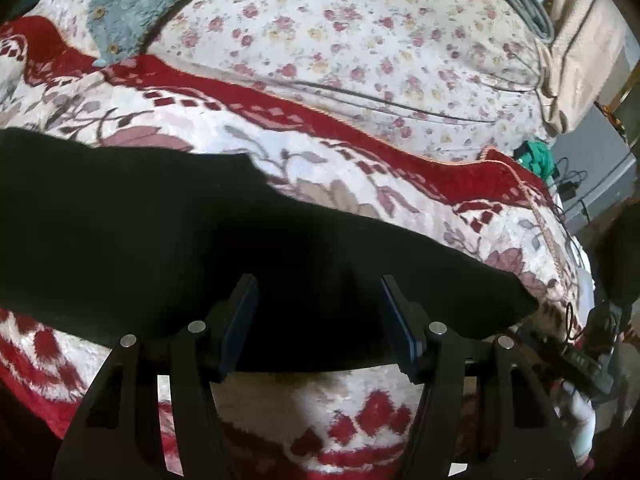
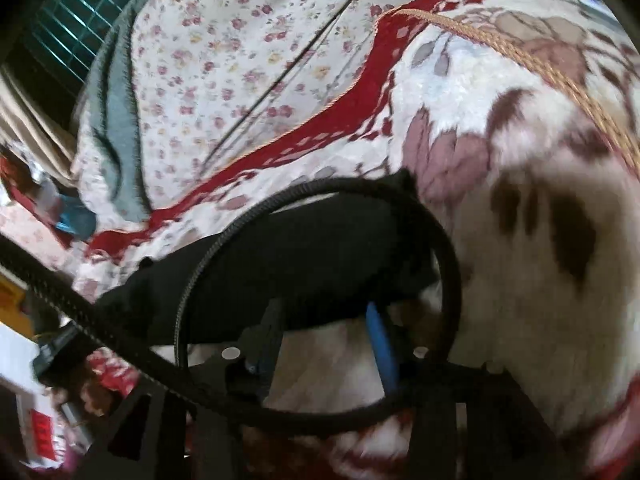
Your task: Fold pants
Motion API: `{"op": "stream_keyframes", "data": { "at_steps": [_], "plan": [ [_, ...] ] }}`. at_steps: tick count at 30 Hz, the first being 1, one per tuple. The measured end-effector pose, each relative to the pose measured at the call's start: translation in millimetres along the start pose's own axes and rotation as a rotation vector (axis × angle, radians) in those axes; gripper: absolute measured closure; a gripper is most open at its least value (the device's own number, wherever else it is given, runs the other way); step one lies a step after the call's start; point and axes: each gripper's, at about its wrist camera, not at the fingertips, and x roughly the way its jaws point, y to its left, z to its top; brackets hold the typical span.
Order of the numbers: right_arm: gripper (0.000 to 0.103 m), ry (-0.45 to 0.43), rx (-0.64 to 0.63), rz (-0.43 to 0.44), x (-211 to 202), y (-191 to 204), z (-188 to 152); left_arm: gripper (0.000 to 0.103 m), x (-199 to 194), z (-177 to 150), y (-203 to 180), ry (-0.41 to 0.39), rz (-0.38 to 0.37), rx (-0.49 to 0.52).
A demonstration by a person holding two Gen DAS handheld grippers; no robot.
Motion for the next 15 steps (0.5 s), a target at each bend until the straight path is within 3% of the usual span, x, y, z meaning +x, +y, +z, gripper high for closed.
{"op": "stream_keyframes", "data": {
  "at_steps": [3,6,10,15],
  "plan": [
    [0.055,-0.006,0.057,0.057,7.0,-4.6,-8.6,0.043,-0.1,1.7,-14.3,0.003,-0.044,0.044],
    [0.055,-0.017,0.077,0.056,20.4,-8.2,-8.6,0.043,9.1,2.6,-31.2,0.056,-0.095,0.087],
    [0.054,-0.004,0.092,0.069,44.5,-8.7,2.9,0.043,32.1,6.3,-57.6,0.100,-0.090,0.169],
    [0.053,-0.090,0.202,0.234,55.6,-25.5,13.5,0.041,65.7,26.5,-83.3,0.172,-0.127,0.216]
  ]
}}
